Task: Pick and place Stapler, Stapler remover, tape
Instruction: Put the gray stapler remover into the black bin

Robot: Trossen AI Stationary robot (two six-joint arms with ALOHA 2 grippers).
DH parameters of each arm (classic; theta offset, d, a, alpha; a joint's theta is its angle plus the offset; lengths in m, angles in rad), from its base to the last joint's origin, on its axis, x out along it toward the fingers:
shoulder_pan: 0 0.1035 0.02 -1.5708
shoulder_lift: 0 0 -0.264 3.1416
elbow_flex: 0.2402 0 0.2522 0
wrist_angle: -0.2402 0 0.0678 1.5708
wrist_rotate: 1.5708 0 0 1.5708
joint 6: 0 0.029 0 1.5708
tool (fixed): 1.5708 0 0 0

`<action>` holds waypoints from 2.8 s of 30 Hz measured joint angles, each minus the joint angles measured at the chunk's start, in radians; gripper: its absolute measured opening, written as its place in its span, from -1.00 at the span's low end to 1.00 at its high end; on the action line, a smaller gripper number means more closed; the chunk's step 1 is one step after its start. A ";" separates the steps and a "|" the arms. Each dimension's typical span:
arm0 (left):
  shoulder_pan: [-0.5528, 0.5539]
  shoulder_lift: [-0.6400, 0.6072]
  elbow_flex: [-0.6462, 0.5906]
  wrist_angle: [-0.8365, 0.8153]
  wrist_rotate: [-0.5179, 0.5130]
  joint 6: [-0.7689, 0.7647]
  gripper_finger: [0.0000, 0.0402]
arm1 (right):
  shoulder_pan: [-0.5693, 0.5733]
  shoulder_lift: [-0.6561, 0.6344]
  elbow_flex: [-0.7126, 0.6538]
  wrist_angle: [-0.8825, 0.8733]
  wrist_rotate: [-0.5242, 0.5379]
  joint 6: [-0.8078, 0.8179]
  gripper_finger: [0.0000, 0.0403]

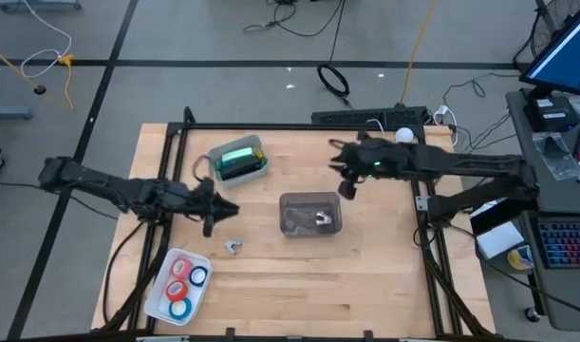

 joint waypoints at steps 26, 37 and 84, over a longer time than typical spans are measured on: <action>-0.045 0.449 0.178 -0.299 0.226 0.047 -0.56 | -0.095 -0.595 -0.551 0.063 0.025 0.288 -0.65; -0.045 0.447 0.178 -0.319 0.236 0.036 -0.56 | -0.095 -0.793 -0.709 0.091 0.023 0.296 -0.65; -0.039 0.593 0.176 -0.322 0.233 0.398 -0.56 | -0.097 -0.961 -1.165 0.853 -0.449 0.453 -0.65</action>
